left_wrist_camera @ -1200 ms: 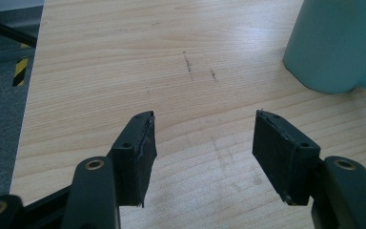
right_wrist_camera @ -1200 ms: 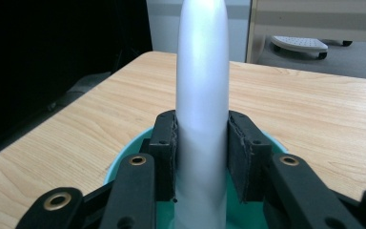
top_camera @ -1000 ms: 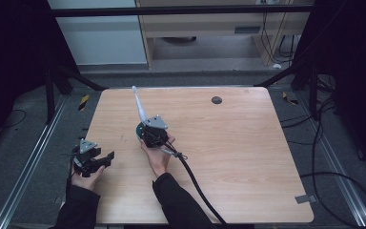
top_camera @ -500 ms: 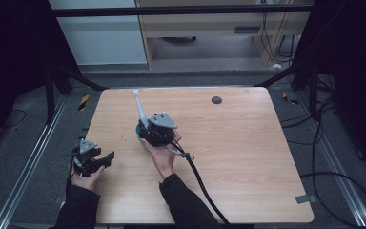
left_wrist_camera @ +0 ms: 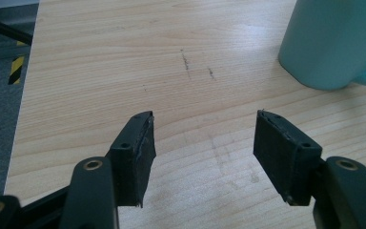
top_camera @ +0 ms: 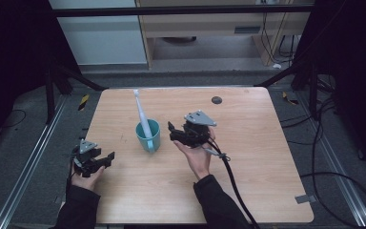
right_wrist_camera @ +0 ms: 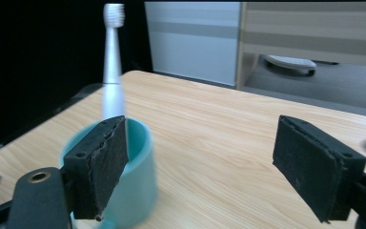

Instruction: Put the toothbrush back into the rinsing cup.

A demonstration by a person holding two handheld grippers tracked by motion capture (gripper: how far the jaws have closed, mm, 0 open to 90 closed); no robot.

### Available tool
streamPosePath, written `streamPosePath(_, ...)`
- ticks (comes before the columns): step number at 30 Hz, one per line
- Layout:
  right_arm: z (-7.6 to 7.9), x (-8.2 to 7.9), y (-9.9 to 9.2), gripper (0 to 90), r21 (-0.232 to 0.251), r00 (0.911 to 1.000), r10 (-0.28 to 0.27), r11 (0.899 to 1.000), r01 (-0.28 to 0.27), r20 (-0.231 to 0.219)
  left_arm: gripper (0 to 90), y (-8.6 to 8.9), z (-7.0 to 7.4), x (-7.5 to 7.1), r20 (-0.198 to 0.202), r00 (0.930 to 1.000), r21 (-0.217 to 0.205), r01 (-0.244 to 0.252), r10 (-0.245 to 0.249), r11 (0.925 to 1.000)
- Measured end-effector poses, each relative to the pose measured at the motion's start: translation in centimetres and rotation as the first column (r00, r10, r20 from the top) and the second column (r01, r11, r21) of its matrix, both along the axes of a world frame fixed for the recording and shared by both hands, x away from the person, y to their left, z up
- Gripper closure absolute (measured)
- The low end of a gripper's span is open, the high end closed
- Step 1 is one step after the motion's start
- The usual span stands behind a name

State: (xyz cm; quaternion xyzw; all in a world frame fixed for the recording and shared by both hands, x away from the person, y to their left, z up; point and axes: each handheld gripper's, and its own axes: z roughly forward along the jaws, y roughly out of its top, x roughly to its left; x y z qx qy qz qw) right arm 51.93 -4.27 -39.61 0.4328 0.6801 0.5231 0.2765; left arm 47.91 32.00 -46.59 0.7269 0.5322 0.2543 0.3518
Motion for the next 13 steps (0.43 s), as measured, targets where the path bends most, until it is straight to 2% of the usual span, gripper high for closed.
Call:
streamPosePath(6, -0.6, -0.5, -4.1, 17.5, -0.073, 0.9989, -0.046, 0.996, 0.045, -0.009, 36.7, -0.1, 0.1, -0.1, 0.003, 1.0, -0.004, 0.008, -0.008, 1.0)
streamPosePath(10, -1.3, -0.7, -7.4, 17.2, -0.037, 0.9966, -0.059, 0.998, 0.057, -0.057, 34.8, 0.0, 0.0, 0.0, 0.001, 1.0, -0.012, 0.009, -0.009, 0.9999)
streamPosePath(13, -1.8, -1.2, -10.0, 16.6, -0.054, 0.9931, -0.093, 0.995, 0.089, -0.072, 33.2, 0.1, 0.1, 0.0, -0.001, 0.9999, -0.013, 0.01, -0.01, 0.9999)
